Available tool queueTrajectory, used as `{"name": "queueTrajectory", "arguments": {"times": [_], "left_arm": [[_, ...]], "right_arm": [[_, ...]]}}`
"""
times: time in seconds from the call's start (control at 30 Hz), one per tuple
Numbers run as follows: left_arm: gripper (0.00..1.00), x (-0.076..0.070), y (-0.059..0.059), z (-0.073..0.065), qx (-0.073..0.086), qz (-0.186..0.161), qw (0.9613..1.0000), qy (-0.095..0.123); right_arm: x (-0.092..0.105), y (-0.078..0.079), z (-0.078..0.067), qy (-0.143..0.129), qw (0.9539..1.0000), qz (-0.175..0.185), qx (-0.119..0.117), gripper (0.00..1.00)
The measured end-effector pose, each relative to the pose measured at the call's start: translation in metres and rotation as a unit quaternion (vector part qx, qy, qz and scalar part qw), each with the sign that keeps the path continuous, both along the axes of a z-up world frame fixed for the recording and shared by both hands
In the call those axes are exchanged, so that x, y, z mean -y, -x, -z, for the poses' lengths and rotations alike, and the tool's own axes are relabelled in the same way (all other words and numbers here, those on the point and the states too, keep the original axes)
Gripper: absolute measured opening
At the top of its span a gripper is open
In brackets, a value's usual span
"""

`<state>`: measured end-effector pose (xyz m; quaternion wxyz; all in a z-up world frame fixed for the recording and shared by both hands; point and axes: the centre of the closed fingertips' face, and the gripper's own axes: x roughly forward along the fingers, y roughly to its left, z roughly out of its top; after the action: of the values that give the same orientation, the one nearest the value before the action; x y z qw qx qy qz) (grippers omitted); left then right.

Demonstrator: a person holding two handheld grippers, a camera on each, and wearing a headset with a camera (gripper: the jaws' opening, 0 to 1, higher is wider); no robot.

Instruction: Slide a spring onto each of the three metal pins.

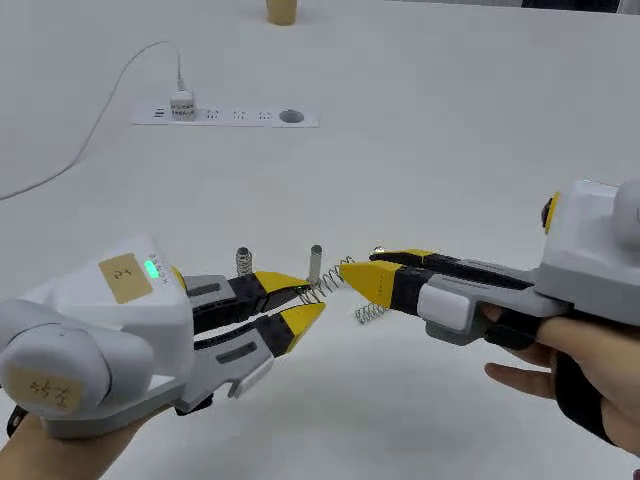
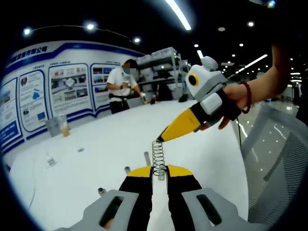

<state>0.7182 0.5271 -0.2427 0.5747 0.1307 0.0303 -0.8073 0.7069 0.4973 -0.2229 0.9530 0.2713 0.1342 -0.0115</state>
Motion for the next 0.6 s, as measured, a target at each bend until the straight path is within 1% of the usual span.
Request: {"name": "queueTrajectory", "arguments": {"times": [0.13, 0.2, 0.3, 0.33, 0.4, 0.43, 0.47, 0.53, 0.6], "left_arm": [[0.1, -0.001, 0.004, -0.006, -0.003, 0.008, 0.9999, 0.014], [0.1, -0.001, 0.005, -0.009, -0.004, 0.01, 0.9998, 0.018], [0.1, -0.002, 0.008, -0.015, -0.004, 0.016, 0.9993, 0.034], [0.1, -0.003, 0.009, -0.017, -0.005, 0.018, 0.9992, 0.036], [0.1, -0.003, 0.01, -0.016, -0.007, 0.017, 0.9994, 0.031], [0.1, -0.003, 0.01, -0.016, -0.003, 0.017, 0.9994, 0.031], [0.1, -0.003, 0.011, -0.018, -0.002, 0.018, 0.9992, 0.035], [0.1, -0.004, 0.012, -0.02, -0.006, 0.018, 0.9991, 0.039], [0.1, -0.004, 0.012, -0.021, -0.005, 0.018, 0.999, 0.04]], "right_arm": [[-0.002, -0.001, -0.002, -0.017, 0.9998, -0.003, 0.006, 0.29], [-0.005, -0.002, -0.003, -0.031, 0.9994, -0.008, 0.01, 0.27], [-0.007, -0.003, -0.005, -0.053, 0.9984, -0.006, 0.018, 0.26], [-0.007, -0.004, -0.005, -0.058, 0.9981, -0.007, 0.019, 0.25], [-0.01, -0.005, -0.007, -0.072, 0.9969, -0.01, 0.029, 0.23], [-0.01, -0.005, -0.007, -0.079, 0.9964, -0.01, 0.03, 0.22], [-0.011, -0.005, -0.007, -0.084, 0.996, -0.011, 0.029, 0.2], [-0.012, -0.005, -0.007, -0.085, 0.9959, -0.012, 0.03, 0.18], [-0.013, -0.006, -0.007, -0.09, 0.9953, -0.015, 0.032, 0.17]]}}
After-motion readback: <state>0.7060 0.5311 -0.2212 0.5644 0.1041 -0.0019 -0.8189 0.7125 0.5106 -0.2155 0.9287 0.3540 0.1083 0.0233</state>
